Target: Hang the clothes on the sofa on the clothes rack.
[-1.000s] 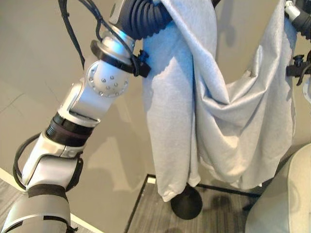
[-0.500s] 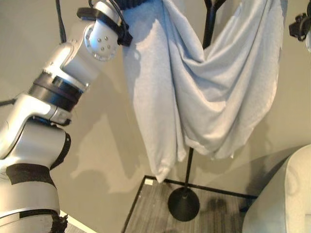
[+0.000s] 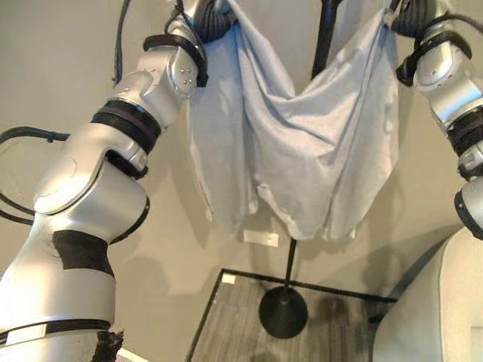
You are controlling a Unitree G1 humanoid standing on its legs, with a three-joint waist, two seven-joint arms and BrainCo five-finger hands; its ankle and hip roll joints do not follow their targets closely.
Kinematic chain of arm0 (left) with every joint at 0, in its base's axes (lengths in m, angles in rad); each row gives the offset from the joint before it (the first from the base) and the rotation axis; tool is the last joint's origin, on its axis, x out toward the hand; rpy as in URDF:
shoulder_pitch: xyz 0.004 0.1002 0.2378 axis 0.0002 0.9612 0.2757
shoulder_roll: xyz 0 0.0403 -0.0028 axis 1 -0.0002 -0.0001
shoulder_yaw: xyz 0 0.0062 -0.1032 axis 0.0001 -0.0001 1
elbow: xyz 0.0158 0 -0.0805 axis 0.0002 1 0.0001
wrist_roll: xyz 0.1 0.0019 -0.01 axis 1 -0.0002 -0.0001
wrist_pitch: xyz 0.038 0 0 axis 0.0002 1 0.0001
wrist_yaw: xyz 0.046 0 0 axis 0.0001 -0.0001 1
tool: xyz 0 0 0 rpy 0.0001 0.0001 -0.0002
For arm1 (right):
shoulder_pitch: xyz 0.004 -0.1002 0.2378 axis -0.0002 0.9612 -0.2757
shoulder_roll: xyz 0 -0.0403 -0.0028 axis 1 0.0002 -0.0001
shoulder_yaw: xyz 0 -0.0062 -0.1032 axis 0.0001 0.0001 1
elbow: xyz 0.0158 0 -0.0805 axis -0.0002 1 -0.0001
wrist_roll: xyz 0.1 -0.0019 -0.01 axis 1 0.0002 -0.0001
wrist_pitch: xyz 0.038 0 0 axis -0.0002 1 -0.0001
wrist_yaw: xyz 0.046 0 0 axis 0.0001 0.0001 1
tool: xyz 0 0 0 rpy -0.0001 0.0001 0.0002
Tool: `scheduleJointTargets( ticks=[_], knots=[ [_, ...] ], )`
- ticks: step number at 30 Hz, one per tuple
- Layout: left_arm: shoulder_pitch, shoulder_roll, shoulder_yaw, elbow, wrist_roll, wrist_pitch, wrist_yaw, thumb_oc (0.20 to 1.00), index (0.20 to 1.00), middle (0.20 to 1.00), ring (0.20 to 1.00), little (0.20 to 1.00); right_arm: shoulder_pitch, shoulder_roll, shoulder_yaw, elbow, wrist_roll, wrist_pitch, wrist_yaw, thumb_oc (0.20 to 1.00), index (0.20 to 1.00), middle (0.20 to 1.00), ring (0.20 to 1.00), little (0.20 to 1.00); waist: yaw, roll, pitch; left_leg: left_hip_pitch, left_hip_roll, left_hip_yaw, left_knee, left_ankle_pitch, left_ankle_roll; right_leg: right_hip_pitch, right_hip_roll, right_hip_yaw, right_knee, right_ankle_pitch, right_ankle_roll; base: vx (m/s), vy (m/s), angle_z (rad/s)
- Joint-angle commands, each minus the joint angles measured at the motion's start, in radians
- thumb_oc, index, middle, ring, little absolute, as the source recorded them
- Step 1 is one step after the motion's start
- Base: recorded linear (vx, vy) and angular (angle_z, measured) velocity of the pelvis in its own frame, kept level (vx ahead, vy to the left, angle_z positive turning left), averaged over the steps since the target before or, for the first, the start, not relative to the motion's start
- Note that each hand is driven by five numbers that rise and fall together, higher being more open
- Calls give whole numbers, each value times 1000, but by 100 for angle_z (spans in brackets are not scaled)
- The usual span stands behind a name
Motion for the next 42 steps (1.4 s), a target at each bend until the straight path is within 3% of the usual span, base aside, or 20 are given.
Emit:
scheduleJointTargets(
  ticks=[1, 11, 19, 34, 42],
  knots=[
    [-232, 19, 1, 103, -30, 3, 31, 200, 200, 200, 200, 200, -264, -32, 70, 130, -111, 16, -6, 200, 200, 200, 200, 200, 28, 4, 104, 96, -21, 2, 6, -118, -13, -62, 10, 43, -4, 58, 14, -71, 15, -2],
    [-234, -37, -3, 149, 9, -2, 17, 200, 200, 200, 200, 200, -143, -45, 134, 244, -341, 42, 24, 200, 200, 200, 200, 200, 19, 45, 187, 51, -36, -7, 6, -99, 0, -123, -6, 57, 18, 67, 5, -62, 21, 1],
    [-226, -41, 14, 157, 10, -9, -2, 200, 200, 200, 200, 200, 9, -26, 99, 232, -418, 39, 36, 200, 200, 200, 200, 200, 12, 76, 249, 31, -39, -4, 6, -87, 7, -167, -17, 79, 43, 68, 2, -56, 19, -2],
    [-41, -111, 140, 140, 38, 1, -15, 200, 200, 200, 200, 200, 339, 91, -89, 224, -401, 27, 42, 200, 200, 200, 200, 200, 13, 97, 280, 34, -42, -14, 6, -92, 14, -150, -22, 66, 38, 62, -1, -2, -1, 1],
    [116, -124, 242, 104, 0, 11, -15, 200, 200, 200, 200, 200, 336, 65, -131, 202, -361, 32, 27, 200, 200, 200, 200, 200, 17, 83, 289, 39, -42, -18, 6, -94, 14, -139, -24, 61, 36, 59, -2, 0, 0, 0]
  ],
)
